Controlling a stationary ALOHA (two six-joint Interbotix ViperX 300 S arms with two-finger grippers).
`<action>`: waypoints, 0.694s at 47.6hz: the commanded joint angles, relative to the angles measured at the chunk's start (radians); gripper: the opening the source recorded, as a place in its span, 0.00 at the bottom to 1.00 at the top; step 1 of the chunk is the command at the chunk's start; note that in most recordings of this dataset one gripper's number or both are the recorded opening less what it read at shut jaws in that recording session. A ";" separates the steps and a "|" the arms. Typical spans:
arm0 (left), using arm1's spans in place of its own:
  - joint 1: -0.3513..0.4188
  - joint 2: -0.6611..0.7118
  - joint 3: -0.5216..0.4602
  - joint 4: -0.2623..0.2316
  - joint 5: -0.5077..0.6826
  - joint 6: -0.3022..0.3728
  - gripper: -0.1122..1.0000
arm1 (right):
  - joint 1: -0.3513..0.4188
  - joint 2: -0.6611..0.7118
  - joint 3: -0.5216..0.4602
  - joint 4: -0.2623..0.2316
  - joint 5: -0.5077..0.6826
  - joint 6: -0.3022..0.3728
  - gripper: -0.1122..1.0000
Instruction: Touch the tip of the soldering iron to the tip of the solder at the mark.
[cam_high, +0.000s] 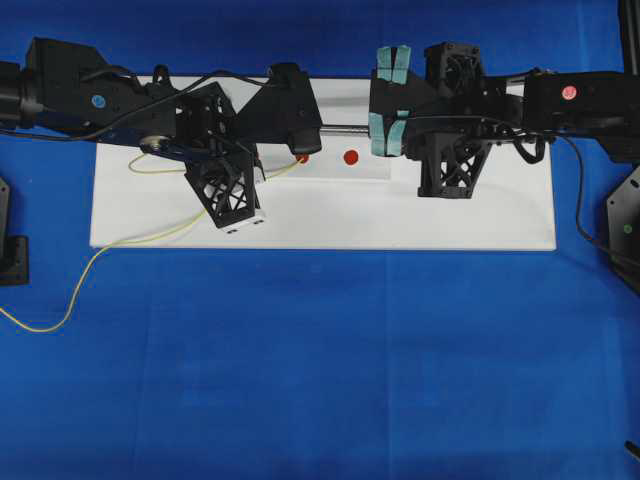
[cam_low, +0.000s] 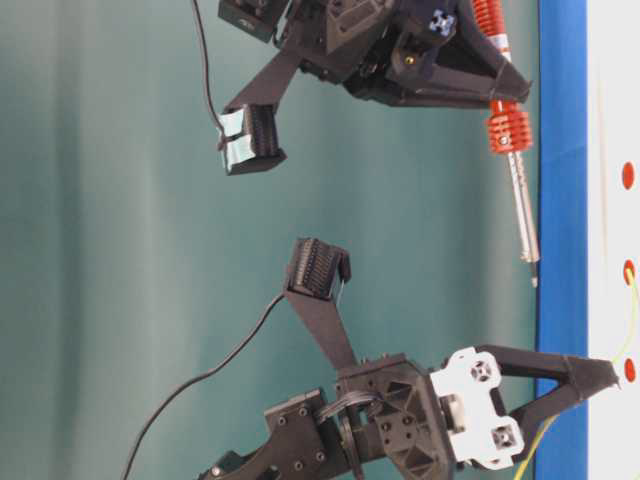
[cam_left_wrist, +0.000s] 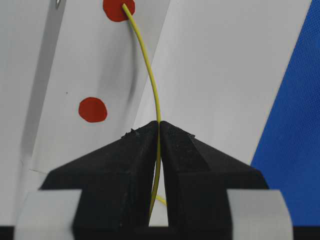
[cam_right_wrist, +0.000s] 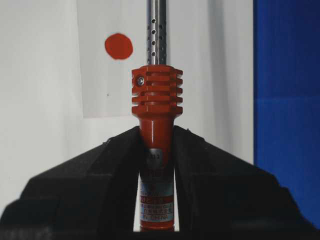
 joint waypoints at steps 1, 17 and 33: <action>0.002 -0.025 -0.023 0.002 -0.003 0.002 0.11 | -0.002 -0.029 -0.003 0.003 -0.005 0.003 0.16; 0.002 -0.021 -0.025 0.003 -0.003 0.000 0.11 | 0.020 0.026 0.009 0.012 -0.031 0.000 0.16; 0.000 -0.021 -0.026 0.002 -0.002 -0.002 0.11 | 0.021 0.067 0.009 0.012 -0.037 -0.002 0.16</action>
